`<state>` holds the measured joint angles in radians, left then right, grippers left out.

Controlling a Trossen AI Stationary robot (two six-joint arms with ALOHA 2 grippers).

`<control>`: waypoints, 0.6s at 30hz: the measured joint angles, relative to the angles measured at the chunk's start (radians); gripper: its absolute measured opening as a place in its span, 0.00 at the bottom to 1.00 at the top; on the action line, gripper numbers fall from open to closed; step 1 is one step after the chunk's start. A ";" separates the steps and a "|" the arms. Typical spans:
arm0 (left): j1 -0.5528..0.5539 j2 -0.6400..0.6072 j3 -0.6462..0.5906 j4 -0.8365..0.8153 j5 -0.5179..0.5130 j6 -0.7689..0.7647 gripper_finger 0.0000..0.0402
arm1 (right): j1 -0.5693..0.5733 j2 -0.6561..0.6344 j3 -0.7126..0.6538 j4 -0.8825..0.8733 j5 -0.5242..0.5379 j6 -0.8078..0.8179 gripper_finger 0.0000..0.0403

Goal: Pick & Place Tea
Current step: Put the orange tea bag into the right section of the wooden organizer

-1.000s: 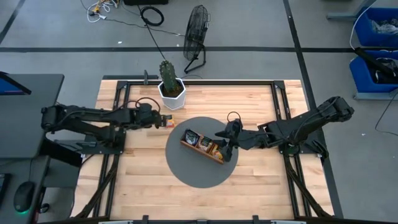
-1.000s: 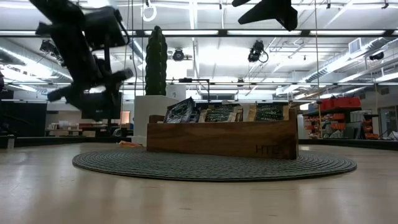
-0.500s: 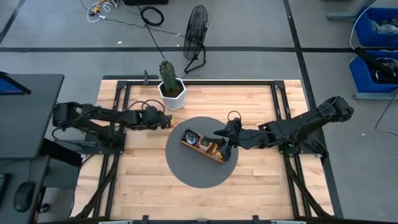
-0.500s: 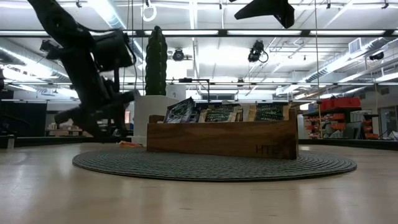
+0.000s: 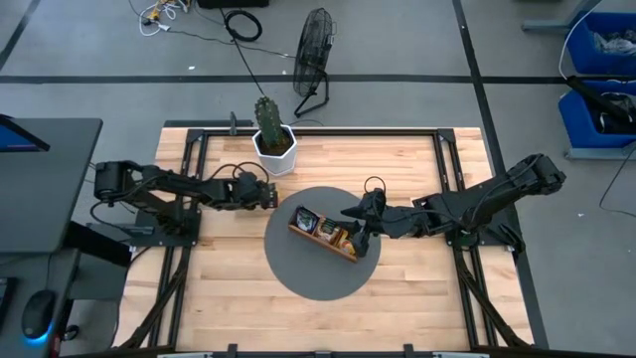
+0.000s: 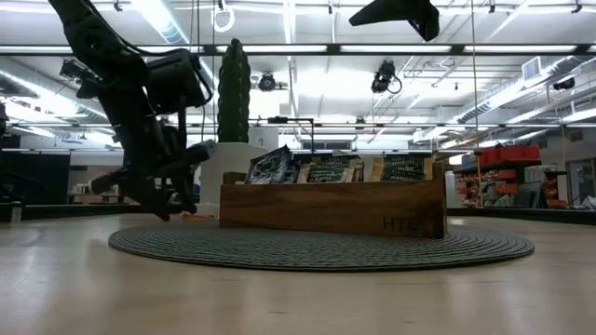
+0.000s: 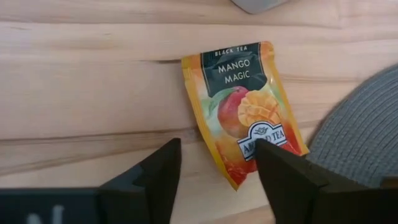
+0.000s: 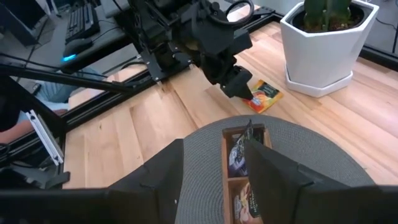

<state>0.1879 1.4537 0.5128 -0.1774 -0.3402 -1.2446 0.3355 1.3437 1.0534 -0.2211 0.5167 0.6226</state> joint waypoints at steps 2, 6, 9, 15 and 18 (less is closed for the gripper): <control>0.000 0.001 0.000 -0.017 -0.001 0.000 0.46 | 0.000 0.000 0.000 -0.001 0.000 0.001 0.44; 0.000 0.001 -0.001 -0.061 0.001 -0.001 0.28 | 0.000 0.000 0.000 -0.002 0.000 0.001 0.44; 0.000 0.002 0.000 -0.057 0.009 0.003 0.14 | 0.000 0.000 0.000 -0.003 0.000 0.001 0.44; -0.003 0.002 -0.001 -0.048 0.022 0.060 0.02 | 0.000 0.000 0.000 -0.004 0.000 0.000 0.44; -0.027 -0.029 -0.003 -0.054 0.057 0.110 0.01 | 0.000 0.000 0.000 -0.004 0.000 0.000 0.44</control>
<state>0.1605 1.4245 0.5094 -0.2312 -0.2833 -1.1345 0.3355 1.3437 1.0534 -0.2249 0.5163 0.6228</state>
